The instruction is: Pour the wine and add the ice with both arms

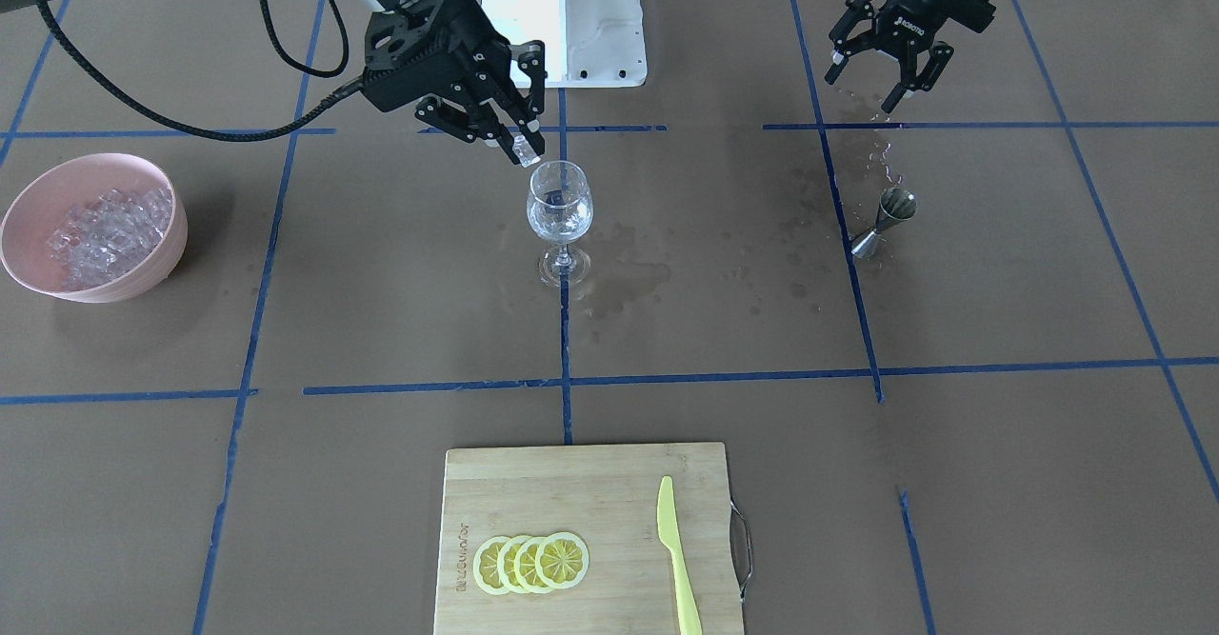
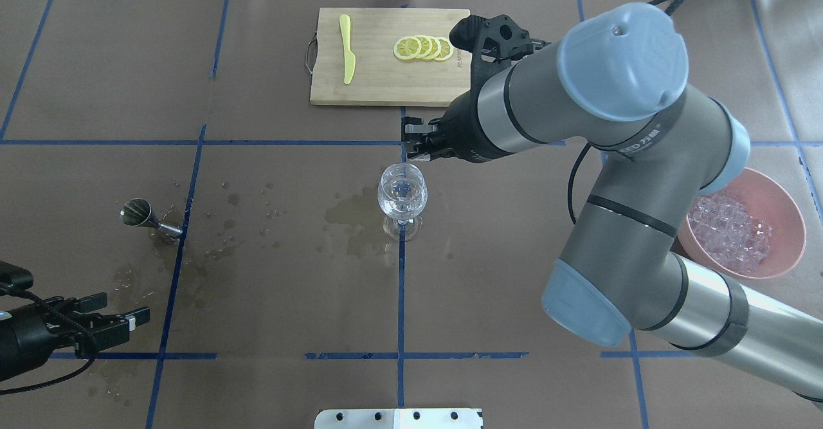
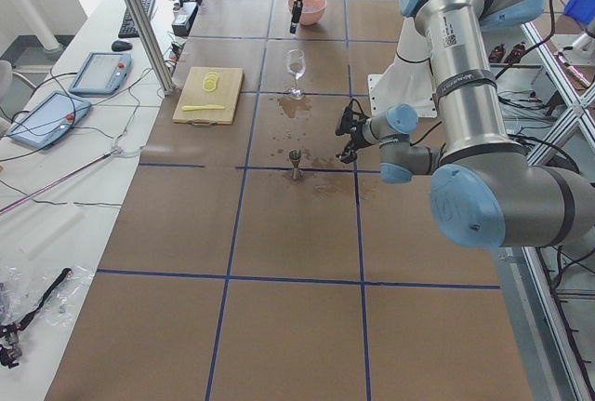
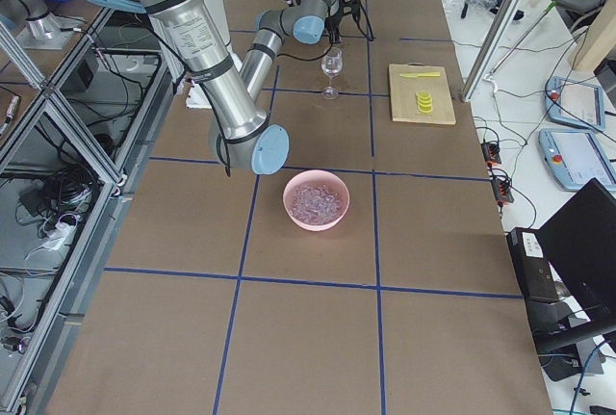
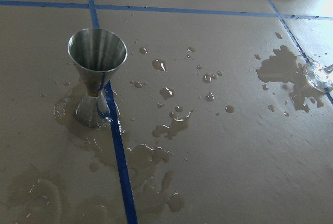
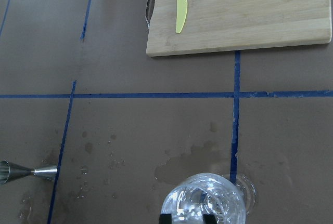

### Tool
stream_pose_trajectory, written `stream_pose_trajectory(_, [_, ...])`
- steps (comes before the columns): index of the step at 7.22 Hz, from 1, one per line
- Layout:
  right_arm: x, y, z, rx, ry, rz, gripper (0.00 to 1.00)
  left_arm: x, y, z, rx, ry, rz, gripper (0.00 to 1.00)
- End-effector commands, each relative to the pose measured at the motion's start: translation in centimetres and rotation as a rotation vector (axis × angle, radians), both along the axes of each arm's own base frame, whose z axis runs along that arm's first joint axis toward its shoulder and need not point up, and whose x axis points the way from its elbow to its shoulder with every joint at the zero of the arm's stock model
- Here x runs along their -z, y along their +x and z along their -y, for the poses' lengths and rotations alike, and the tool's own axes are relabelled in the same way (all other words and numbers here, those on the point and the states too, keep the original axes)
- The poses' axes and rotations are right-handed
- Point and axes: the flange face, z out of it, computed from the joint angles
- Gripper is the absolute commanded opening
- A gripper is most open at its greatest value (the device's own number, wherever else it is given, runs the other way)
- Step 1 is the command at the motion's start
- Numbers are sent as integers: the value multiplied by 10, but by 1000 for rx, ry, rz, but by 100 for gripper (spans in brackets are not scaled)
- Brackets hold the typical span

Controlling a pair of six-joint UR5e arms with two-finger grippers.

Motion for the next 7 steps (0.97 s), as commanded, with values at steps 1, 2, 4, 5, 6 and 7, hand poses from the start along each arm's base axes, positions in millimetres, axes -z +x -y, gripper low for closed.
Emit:
stream_pose_trajectory(1, [0, -31, -3, 18, -7, -24, 0, 26, -22, 23, -28, -60, 18, 100])
stream_pose_trajectory(2, [-3, -35, -7, 21, -7, -29, 0, 35, -24, 29, -36, -74, 21, 100])
stream_pose_trajectory(4, [-7, -37, -8, 19, -9, -37, 21, 38, -25, 31, -46, -73, 16, 100])
stream_pose_trajectory(5, [-7, -37, -7, 6, -5, -40, 86, 40, -32, 37, -55, -81, 9, 100])
stream_pose_trajectory(6, [-8, -37, -7, -4, -1, -43, 100, 46, -37, 46, -79, -107, 8, 100])
stream_pose_trajectory(7, [-7, -37, -7, -3, 1, -42, 100, 55, -44, 63, -80, -147, 23, 100])
